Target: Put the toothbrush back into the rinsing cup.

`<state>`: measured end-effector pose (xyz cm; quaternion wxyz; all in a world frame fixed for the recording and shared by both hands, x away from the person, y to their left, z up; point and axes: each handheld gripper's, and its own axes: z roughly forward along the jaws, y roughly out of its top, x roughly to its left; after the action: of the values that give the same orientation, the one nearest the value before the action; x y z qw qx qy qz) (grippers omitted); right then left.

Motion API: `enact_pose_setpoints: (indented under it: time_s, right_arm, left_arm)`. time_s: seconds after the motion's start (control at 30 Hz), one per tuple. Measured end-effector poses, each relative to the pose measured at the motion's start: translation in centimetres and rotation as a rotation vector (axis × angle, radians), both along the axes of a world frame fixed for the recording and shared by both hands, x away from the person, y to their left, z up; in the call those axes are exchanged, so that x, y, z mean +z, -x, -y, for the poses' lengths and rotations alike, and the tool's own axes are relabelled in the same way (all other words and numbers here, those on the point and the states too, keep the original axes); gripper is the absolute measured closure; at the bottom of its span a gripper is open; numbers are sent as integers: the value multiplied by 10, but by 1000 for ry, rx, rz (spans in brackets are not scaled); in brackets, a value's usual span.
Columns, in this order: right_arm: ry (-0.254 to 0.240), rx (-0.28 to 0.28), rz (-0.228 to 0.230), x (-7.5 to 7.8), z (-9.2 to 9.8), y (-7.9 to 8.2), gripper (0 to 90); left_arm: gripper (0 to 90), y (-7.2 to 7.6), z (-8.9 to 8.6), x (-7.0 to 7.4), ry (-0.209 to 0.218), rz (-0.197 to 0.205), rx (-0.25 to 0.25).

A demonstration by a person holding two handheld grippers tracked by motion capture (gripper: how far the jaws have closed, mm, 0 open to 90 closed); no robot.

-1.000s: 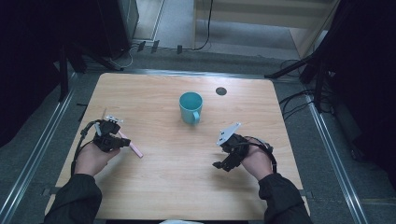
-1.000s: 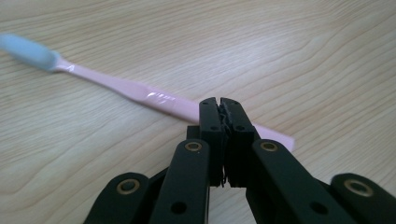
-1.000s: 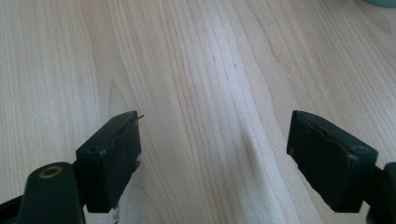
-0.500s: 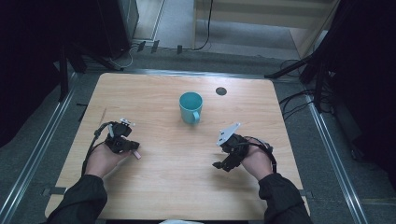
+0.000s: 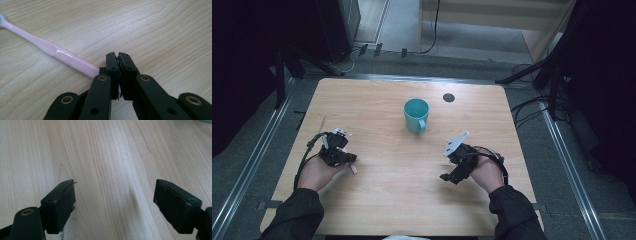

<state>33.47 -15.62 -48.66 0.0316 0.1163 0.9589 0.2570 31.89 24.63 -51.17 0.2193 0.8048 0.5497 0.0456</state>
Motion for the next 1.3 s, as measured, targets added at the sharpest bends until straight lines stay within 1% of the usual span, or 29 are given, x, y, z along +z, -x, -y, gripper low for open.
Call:
enact_pose_setpoints:
  time_s: [0.03,0.13,0.2,0.27,0.33,0.47,0.53,0.57,0.77,0.8,0.83,0.9,0.93,0.97,1.0,1.03,1.1,1.23,1.27,1.3]
  right_arm:
    - [1,1,1,0,0,0,177]
    - [0,2,-1,0,0,0,177]
    - [4,2,-8,0,0,0,177]
    - [6,2,-8,0,0,0,177]
    - [7,2,-9,0,0,1,177]
    - [11,6,-9,-1,-1,0,177]
    - [13,6,-8,-1,-1,0,177]
    - [13,7,-8,-1,-1,0,177]
    - [17,13,-11,-2,-1,0,177]
    - [18,12,-11,-2,-1,0,177]
    - [20,13,-15,-2,-2,1,176]
    - [22,13,-15,-2,-2,1,177]
    - [22,14,-15,-3,-2,1,177]
    - [23,16,-19,-3,-2,1,177]
    - [24,16,-19,-3,-2,1,177]
    - [24,16,-20,-3,-2,1,177]
    - [23,17,-20,-3,-2,1,177]
    - [28,18,-22,-3,-2,1,176]
    - [28,19,-23,-3,-3,1,177]
    - [31,21,-23,-3,-3,1,176]
  left_arm:
    - [869,1,-3,-1,-4,-7,6]
    - [868,2,-5,-1,-3,-18,9]
    - [867,3,-8,-1,-7,-22,18]
    - [866,3,-9,0,-12,-22,13]
    - [864,4,-10,-1,-6,-28,27]
    - [861,5,-15,-1,-17,-40,24]
    - [857,5,-18,0,-14,-46,26]
    - [856,5,-19,0,-10,-41,37]
    - [857,6,-29,1,-2,-44,69]
    - [858,6,-31,2,-6,-47,68]
    - [857,6,-34,2,-7,-51,81]
    - [858,7,-35,2,-7,-51,87]
    - [857,7,-37,2,-16,-53,88]
    - [857,7,-38,1,-15,-55,98]
    - [857,7,-39,2,-20,-64,94]
    - [857,7,-40,2,-21,-58,100]
    - [855,7,-41,3,-18,-62,103]
    - [810,8,-42,9,-14,-44,112]
    - [772,8,-43,13,-10,-36,134]
    - [755,7,-43,15,-9,-32,149]
